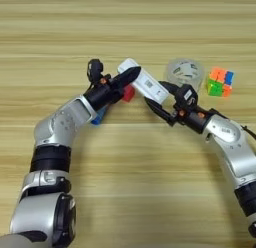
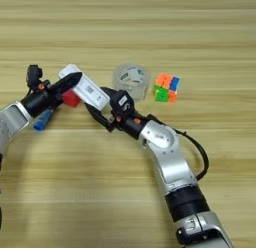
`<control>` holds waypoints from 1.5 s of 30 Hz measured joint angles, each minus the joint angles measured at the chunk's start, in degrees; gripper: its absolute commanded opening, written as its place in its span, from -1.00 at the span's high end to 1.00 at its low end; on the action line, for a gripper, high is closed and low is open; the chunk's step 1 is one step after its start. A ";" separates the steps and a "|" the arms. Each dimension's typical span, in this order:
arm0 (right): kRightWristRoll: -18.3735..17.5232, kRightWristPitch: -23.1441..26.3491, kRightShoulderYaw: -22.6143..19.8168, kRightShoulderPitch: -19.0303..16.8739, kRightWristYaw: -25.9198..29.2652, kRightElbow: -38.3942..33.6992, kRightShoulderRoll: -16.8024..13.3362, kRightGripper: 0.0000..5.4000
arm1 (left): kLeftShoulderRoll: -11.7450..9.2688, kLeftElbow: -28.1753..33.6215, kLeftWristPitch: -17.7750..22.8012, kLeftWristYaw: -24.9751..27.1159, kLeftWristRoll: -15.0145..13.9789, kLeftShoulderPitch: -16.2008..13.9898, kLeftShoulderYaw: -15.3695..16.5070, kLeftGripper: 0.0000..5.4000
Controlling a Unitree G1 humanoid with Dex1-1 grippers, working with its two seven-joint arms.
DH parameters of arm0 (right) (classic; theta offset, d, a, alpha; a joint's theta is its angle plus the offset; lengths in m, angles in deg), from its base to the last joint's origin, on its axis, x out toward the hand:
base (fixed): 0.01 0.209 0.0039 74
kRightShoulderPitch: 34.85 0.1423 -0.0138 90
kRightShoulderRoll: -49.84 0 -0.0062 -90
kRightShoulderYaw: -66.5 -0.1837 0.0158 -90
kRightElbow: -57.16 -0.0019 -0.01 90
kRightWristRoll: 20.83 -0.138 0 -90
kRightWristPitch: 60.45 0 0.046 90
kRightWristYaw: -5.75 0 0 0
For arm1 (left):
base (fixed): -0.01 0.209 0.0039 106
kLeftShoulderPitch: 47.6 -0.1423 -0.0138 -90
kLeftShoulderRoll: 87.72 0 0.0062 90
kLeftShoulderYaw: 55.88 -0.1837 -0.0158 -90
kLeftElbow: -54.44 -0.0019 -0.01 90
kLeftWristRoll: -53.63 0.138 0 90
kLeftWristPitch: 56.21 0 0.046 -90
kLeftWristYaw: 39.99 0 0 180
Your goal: Move the objects on the table
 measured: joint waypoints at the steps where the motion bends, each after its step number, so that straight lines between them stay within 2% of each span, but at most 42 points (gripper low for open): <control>1: 0.01 0.07 0.00 0.00 -0.05 0.00 0.00 -0.07 | 0.00 0.00 0.00 0.00 -0.04 0.06 -0.05 0.45; 5: 0.04 0.27 0.06 0.00 -0.64 0.00 -0.01 -0.07 | 0.00 0.01 0.01 0.22 -0.30 0.45 -0.25 0.54; 30: 0.03 0.28 0.22 0.00 -0.94 0.16 -0.07 -0.07 | -0.05 0.06 0.08 0.24 -0.32 0.48 -0.25 0.55; 31: 0.03 0.28 0.22 0.00 -0.94 0.17 -0.06 -0.21 | -0.05 0.06 0.08 0.23 -0.32 0.49 -0.26 0.55; 45: -0.72 0.20 0.39 0.51 -0.82 0.19 0.05 -0.71 | -0.84 -0.65 -0.15 -0.80 0.07 0.51 0.09 0.58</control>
